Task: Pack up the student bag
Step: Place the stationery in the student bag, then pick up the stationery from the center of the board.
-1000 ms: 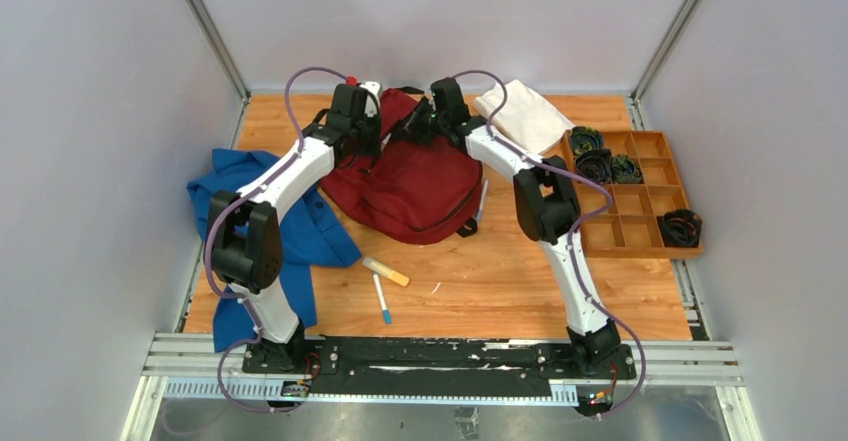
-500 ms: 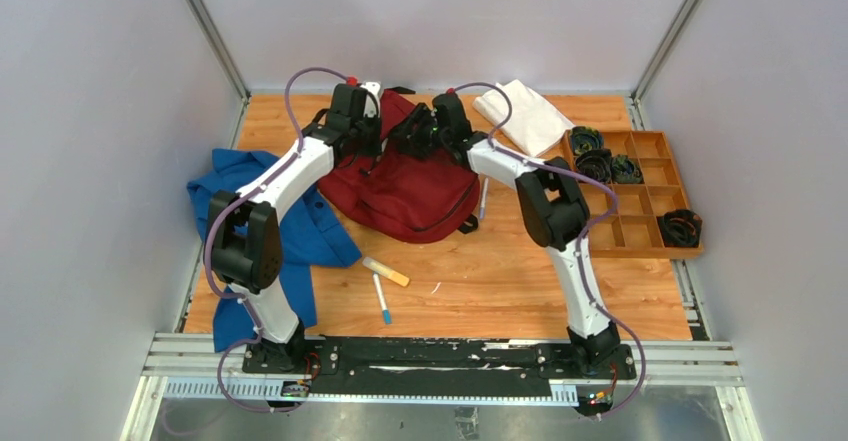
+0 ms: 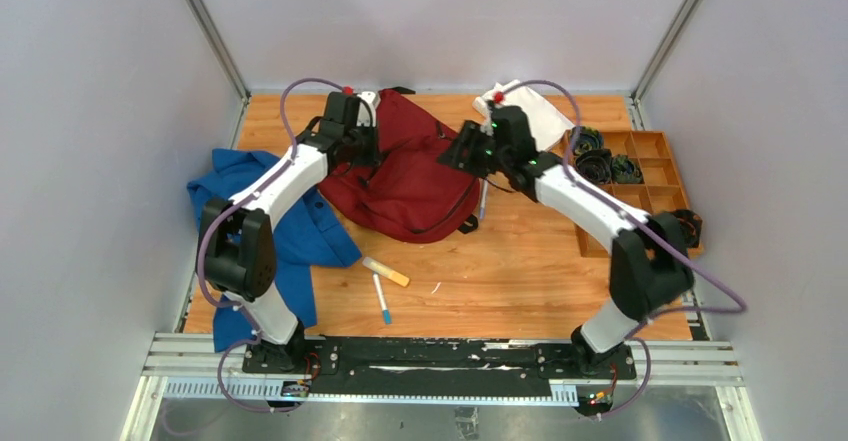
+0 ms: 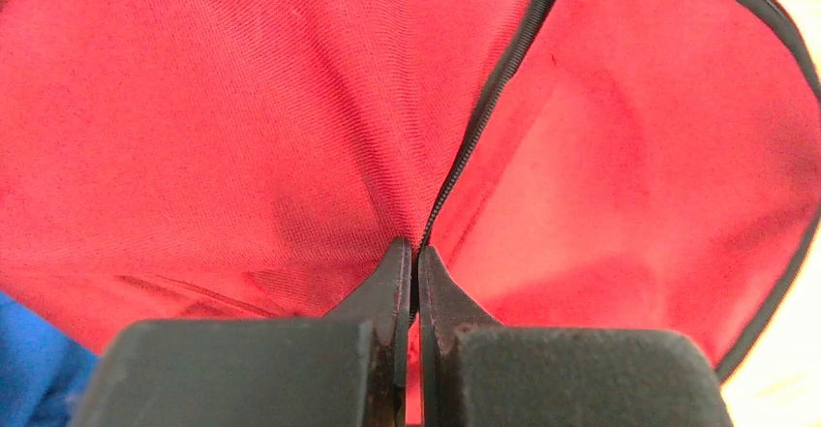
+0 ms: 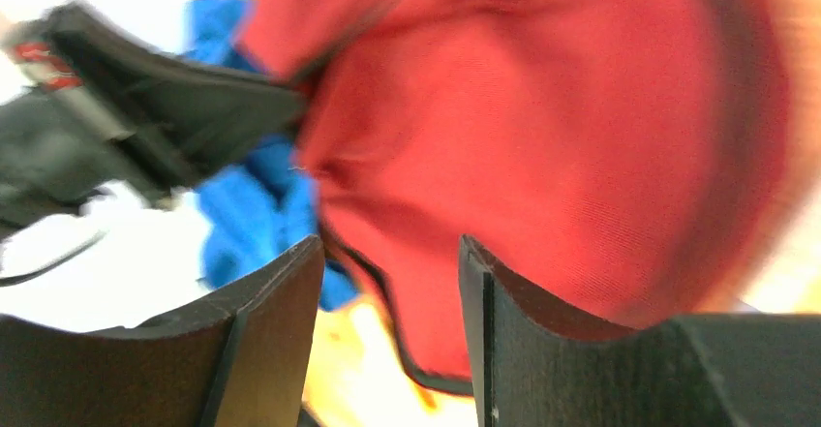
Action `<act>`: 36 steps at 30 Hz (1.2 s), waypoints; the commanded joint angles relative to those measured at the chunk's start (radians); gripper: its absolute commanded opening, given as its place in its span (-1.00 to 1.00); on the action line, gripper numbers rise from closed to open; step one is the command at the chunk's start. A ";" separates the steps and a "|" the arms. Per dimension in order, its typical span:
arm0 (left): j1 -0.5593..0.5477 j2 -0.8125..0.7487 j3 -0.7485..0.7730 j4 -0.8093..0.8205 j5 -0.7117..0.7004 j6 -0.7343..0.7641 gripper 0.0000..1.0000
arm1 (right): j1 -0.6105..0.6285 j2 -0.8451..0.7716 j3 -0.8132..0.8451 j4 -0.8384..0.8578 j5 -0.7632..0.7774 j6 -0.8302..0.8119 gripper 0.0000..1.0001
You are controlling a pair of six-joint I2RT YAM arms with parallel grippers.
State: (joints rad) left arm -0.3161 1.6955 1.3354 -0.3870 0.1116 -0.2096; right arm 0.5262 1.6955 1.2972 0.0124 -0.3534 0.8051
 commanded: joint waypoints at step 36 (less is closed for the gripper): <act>0.003 -0.045 0.021 -0.035 0.165 -0.138 -1.00 | -0.145 0.223 0.015 -0.614 0.407 -0.393 -1.00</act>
State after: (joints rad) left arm -0.3141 1.6428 1.3319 -0.4202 0.2268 -0.3416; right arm 0.3779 1.9591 1.3781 -0.5362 0.0502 0.4347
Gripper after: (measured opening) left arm 0.020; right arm 0.037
